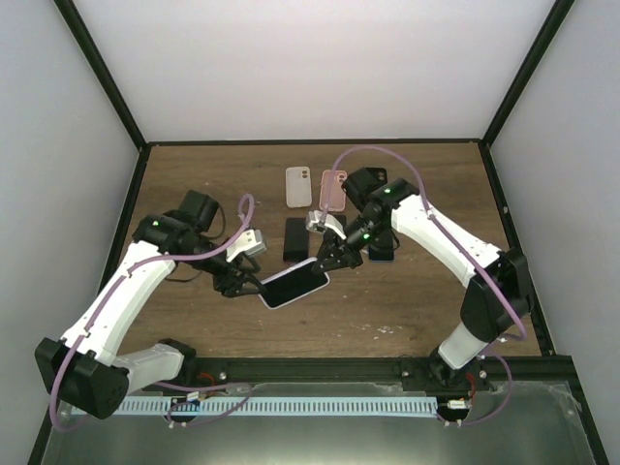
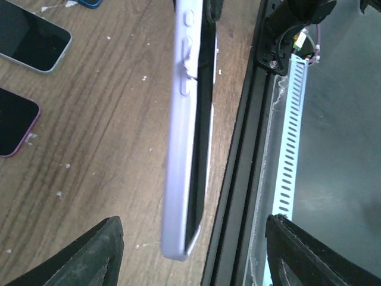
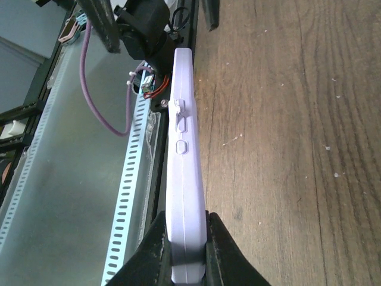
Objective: Take the phone out of the phone case
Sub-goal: Adjust the phone.
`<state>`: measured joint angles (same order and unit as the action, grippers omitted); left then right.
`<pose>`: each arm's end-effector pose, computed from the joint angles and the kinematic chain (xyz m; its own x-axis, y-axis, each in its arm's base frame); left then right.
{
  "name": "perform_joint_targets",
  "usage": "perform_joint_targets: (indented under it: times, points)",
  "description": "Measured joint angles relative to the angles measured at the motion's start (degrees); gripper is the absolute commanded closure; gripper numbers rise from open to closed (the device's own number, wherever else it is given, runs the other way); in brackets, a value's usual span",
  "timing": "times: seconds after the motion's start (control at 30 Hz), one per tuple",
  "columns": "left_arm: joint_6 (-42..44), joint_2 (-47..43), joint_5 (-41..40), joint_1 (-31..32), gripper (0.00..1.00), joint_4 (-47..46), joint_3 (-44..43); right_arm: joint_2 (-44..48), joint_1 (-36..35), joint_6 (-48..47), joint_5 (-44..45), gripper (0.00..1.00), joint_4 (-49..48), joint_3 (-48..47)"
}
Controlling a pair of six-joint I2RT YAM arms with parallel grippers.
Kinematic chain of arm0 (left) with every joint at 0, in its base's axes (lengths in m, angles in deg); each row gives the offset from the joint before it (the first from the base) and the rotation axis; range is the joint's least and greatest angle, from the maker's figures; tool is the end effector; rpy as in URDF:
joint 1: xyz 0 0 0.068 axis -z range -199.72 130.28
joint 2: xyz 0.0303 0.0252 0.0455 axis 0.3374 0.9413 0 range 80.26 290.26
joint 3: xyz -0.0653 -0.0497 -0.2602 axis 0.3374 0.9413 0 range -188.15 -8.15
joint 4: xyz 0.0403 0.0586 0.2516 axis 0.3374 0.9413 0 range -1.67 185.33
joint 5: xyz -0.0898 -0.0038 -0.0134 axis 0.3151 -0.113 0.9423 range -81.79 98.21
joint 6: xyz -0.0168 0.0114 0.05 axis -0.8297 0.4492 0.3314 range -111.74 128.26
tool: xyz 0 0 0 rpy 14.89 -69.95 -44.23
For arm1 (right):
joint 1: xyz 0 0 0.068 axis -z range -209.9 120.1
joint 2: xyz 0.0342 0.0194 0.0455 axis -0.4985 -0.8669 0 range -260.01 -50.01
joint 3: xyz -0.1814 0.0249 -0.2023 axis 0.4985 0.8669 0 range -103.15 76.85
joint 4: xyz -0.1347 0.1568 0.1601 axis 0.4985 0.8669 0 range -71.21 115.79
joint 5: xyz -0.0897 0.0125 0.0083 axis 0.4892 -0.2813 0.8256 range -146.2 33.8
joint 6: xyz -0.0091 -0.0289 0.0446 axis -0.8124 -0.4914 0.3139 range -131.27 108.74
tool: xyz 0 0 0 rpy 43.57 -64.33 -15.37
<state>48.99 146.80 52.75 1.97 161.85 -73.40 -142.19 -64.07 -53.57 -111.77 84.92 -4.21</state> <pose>0.1648 -0.0924 0.3143 -0.3962 0.6581 -0.6402 0.9141 0.2177 -0.3420 0.2341 0.1943 0.2971 -0.2818 -0.6512 -0.7047 -0.8894 -0.0982 0.4465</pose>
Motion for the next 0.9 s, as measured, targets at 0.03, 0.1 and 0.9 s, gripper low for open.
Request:
perform_joint_targets:
  times: [0.03,0.1,0.9]
  points:
    - [0.0,0.0,-0.5,0.0,0.35,-0.3,-0.2,0.0,-0.2,-0.2,0.0,0.99,0.2,0.0]
    - [0.2,0.0,-1.1,0.0,0.36,-0.4,-0.7,0.0,-0.4,-0.3,0.1,0.99,0.5,0.0]
    - [0.2,3.6,-1.4,8.3,0.79,-1.3,1.4,0.0,-3.2,-2.5,0.7,0.99,2.2,-1.2]
